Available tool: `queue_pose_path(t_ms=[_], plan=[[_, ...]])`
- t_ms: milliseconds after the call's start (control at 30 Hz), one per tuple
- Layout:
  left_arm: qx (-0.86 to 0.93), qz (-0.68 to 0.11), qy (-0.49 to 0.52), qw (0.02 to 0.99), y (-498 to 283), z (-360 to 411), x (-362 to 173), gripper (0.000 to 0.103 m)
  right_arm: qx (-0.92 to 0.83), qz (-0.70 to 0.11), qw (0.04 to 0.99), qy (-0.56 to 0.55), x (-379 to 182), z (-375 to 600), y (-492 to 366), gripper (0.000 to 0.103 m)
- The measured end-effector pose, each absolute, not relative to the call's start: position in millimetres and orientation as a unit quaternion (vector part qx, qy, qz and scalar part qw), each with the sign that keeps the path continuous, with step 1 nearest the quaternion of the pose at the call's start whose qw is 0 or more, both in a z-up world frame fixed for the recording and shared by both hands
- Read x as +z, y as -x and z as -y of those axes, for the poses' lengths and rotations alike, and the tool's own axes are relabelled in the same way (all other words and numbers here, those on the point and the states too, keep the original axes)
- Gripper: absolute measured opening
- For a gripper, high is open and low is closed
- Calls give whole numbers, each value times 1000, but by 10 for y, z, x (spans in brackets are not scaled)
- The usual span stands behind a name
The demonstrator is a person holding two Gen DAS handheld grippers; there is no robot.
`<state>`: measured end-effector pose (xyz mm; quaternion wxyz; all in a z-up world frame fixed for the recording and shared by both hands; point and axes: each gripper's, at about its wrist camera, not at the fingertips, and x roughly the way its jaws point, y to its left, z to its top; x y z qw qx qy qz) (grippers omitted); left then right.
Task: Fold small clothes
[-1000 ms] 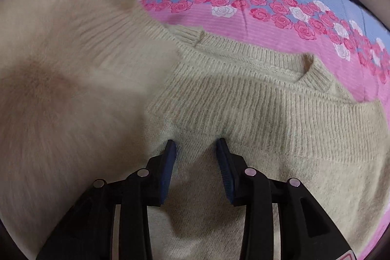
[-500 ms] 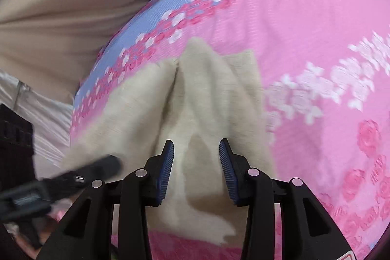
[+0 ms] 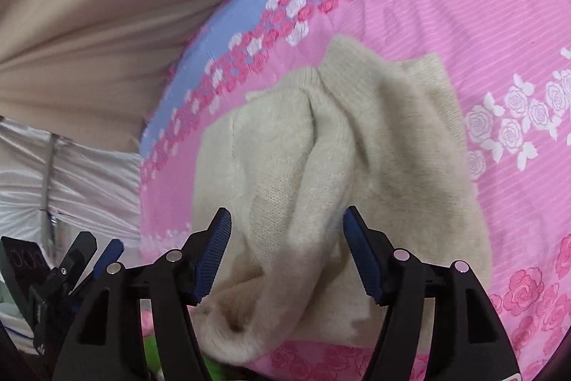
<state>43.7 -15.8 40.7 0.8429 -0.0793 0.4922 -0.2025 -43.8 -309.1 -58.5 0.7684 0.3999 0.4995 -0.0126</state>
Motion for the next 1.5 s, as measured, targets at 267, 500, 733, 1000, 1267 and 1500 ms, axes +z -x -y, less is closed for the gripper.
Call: queue_pose_path(t_ms=[267, 500, 733, 1000, 1267, 1500], plan=[[-150, -537, 106, 823, -339, -347, 91, 86, 16, -510, 803, -309, -218, 2800, 345, 71], [-175, -552, 102, 809, -267, -315, 23, 87, 37, -568, 758, -318, -759, 2690, 313, 15], [-185, -570, 104, 793, -263, -256, -92, 87, -46, -519, 808, -275, -439, 3300, 916, 9], [-207, -592, 93, 773, -216, -3, -197, 88, -49, -452, 793, -407, -363, 3532, 1254, 69], [-225, -584, 78, 776, -184, 180, -129, 88, 26, -536, 773, -337, -745, 2847, 441, 56], [-199, -556, 95, 802, -200, -96, 11, 90, 24, -451, 840, -299, -11, 3056, 524, 8]])
